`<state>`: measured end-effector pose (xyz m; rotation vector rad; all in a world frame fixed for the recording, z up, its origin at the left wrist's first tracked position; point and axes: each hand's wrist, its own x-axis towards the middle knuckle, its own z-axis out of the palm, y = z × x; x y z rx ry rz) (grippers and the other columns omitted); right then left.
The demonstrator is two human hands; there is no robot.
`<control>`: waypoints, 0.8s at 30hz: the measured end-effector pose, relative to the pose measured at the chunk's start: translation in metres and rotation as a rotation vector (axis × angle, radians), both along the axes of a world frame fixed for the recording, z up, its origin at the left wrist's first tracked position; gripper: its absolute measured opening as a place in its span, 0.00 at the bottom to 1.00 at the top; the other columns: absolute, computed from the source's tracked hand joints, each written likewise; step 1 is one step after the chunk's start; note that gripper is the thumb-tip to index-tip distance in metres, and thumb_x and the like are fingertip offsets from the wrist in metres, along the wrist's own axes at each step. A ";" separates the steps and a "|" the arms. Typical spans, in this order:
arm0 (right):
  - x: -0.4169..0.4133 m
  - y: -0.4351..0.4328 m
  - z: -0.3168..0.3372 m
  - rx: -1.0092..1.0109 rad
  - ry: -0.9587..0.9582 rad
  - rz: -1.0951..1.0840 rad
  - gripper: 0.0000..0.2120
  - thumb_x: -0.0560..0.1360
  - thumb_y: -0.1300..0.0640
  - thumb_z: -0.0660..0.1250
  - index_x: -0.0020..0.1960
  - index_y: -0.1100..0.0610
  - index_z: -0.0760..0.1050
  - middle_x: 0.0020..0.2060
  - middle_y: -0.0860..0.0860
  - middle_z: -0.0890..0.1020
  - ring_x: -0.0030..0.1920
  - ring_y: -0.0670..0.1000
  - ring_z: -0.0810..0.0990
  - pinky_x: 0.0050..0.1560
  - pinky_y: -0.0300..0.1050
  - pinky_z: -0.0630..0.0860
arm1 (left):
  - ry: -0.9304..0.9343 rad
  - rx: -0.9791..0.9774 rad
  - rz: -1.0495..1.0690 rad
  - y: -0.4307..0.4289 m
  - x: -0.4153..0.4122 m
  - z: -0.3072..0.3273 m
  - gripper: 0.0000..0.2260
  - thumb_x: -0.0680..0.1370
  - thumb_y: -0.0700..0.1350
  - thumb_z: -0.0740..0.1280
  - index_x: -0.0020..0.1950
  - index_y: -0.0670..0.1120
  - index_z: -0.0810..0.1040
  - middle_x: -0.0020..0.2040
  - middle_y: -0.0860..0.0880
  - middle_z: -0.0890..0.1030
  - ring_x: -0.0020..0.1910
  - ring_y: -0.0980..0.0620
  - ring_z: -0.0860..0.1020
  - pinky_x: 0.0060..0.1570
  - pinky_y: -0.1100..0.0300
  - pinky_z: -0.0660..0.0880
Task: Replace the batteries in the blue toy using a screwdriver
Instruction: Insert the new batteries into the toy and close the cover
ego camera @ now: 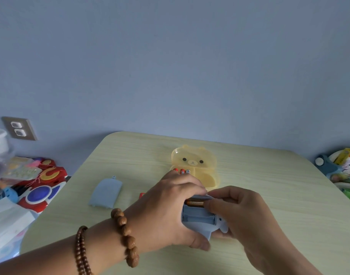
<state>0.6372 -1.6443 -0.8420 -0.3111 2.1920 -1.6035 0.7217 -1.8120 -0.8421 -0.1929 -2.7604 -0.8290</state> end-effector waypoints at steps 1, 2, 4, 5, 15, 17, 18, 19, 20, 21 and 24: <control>0.000 -0.001 0.001 0.003 -0.001 0.002 0.04 0.68 0.64 0.75 0.39 0.56 0.85 0.36 0.59 0.86 0.31 0.52 0.79 0.32 0.46 0.76 | -0.005 0.004 -0.001 0.000 0.000 0.000 0.40 0.58 0.66 0.80 0.67 0.58 0.75 0.61 0.68 0.70 0.65 0.66 0.66 0.64 0.71 0.66; 0.001 -0.002 0.001 0.005 -0.001 0.010 0.04 0.68 0.64 0.75 0.39 0.56 0.85 0.36 0.58 0.86 0.30 0.52 0.80 0.32 0.46 0.77 | -0.009 0.006 -0.001 0.000 0.000 0.001 0.40 0.58 0.66 0.80 0.67 0.58 0.75 0.61 0.68 0.70 0.65 0.66 0.66 0.64 0.71 0.66; 0.001 -0.001 0.001 -0.010 0.022 0.027 0.03 0.69 0.63 0.76 0.39 0.55 0.85 0.34 0.57 0.86 0.30 0.50 0.80 0.32 0.45 0.79 | -0.004 0.007 0.002 0.001 -0.001 0.001 0.40 0.58 0.67 0.80 0.67 0.58 0.75 0.61 0.69 0.70 0.65 0.66 0.65 0.64 0.72 0.65; 0.000 0.001 0.001 -0.029 0.038 0.059 0.03 0.68 0.60 0.77 0.41 0.55 0.85 0.34 0.57 0.87 0.30 0.50 0.81 0.32 0.45 0.79 | 0.003 0.004 0.007 0.001 -0.001 0.001 0.40 0.58 0.67 0.79 0.68 0.58 0.75 0.61 0.69 0.69 0.65 0.66 0.65 0.63 0.73 0.65; -0.006 0.027 -0.009 -0.013 0.145 0.405 0.40 0.53 0.45 0.85 0.63 0.50 0.79 0.53 0.48 0.87 0.56 0.48 0.85 0.57 0.49 0.82 | -0.029 -0.038 -0.058 -0.005 0.002 0.005 0.43 0.61 0.65 0.79 0.73 0.56 0.70 0.66 0.65 0.69 0.66 0.67 0.66 0.67 0.72 0.64; -0.005 0.027 -0.007 0.008 0.148 0.411 0.36 0.57 0.52 0.85 0.63 0.49 0.79 0.53 0.47 0.87 0.56 0.47 0.85 0.58 0.51 0.82 | -0.081 0.027 -0.068 -0.020 0.004 0.016 0.44 0.62 0.62 0.80 0.75 0.56 0.66 0.67 0.62 0.71 0.65 0.66 0.70 0.66 0.68 0.69; -0.005 0.028 -0.007 0.012 0.145 0.408 0.34 0.58 0.56 0.85 0.63 0.48 0.79 0.52 0.47 0.87 0.56 0.46 0.85 0.58 0.51 0.82 | -0.087 0.068 -0.047 -0.033 0.005 0.022 0.43 0.63 0.60 0.81 0.74 0.57 0.66 0.66 0.62 0.73 0.63 0.65 0.73 0.64 0.67 0.72; -0.005 0.029 -0.008 0.008 0.137 0.400 0.34 0.58 0.57 0.85 0.62 0.48 0.79 0.52 0.47 0.88 0.56 0.47 0.85 0.57 0.52 0.82 | -0.091 0.072 -0.019 -0.047 0.006 0.027 0.41 0.63 0.58 0.81 0.73 0.57 0.67 0.63 0.62 0.74 0.62 0.64 0.74 0.62 0.67 0.73; -0.005 0.029 -0.010 0.000 0.127 0.391 0.35 0.57 0.56 0.85 0.62 0.48 0.80 0.52 0.47 0.88 0.56 0.47 0.85 0.56 0.52 0.82 | -0.110 0.026 0.008 -0.062 0.008 0.030 0.40 0.63 0.58 0.81 0.71 0.59 0.68 0.61 0.63 0.75 0.61 0.64 0.74 0.60 0.66 0.74; -0.005 0.030 -0.011 -0.011 0.121 0.384 0.36 0.55 0.52 0.86 0.62 0.48 0.80 0.52 0.48 0.88 0.56 0.47 0.85 0.56 0.52 0.82 | -0.162 -0.053 0.028 -0.075 0.011 0.031 0.40 0.62 0.60 0.81 0.71 0.61 0.67 0.60 0.64 0.75 0.61 0.65 0.73 0.61 0.65 0.73; -0.005 0.030 -0.016 -0.033 0.139 0.378 0.39 0.51 0.46 0.86 0.62 0.47 0.80 0.52 0.47 0.87 0.56 0.47 0.85 0.56 0.51 0.82 | -0.381 -0.275 0.020 -0.090 0.017 0.026 0.44 0.62 0.63 0.78 0.72 0.62 0.61 0.63 0.66 0.68 0.63 0.68 0.68 0.66 0.63 0.69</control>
